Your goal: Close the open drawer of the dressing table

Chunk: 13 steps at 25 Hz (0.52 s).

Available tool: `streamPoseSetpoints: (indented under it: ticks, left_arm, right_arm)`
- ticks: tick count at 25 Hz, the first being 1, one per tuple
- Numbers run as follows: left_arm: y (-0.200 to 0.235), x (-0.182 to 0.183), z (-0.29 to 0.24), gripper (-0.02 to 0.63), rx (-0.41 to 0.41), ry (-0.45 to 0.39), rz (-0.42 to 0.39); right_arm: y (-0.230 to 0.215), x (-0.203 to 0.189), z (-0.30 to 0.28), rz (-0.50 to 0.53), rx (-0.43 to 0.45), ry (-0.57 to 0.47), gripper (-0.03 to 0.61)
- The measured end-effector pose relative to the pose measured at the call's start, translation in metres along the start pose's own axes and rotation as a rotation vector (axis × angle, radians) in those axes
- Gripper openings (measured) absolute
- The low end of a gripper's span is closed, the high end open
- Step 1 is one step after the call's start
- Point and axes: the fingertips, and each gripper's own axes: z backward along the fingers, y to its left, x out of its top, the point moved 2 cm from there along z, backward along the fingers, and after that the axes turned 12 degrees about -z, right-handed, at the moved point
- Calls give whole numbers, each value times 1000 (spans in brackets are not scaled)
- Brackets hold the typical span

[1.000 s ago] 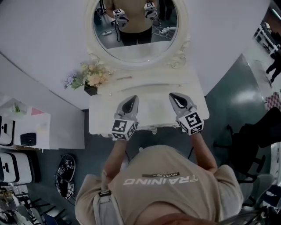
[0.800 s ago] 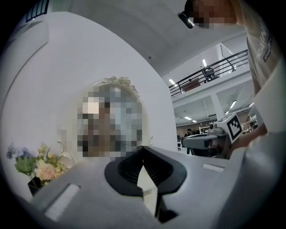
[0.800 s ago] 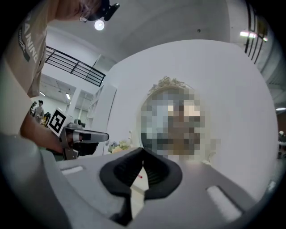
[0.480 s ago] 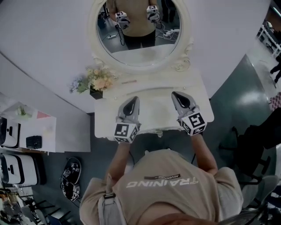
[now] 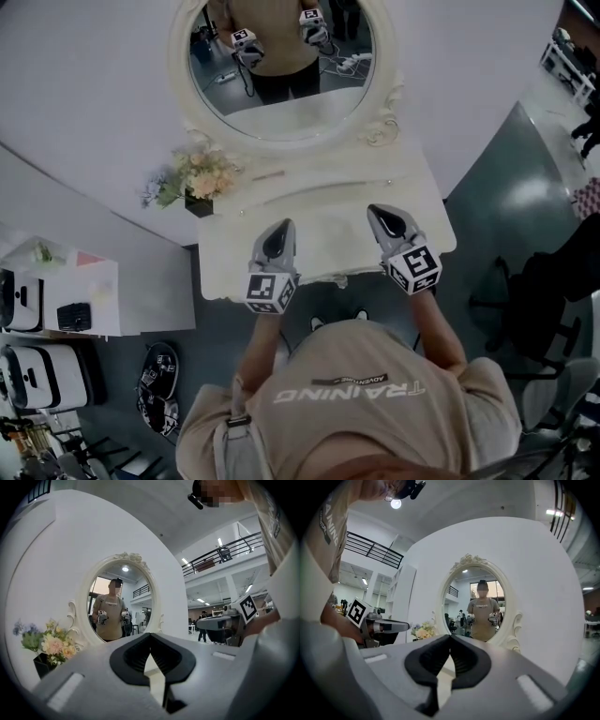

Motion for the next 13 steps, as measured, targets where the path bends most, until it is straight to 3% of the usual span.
streamPoseSetpoints:
  ticks: [13]
  left_arm:
    - [1, -5, -14, 6, -18, 11, 5]
  right_arm:
    - [-11, -16, -3, -21, -15, 34, 5]
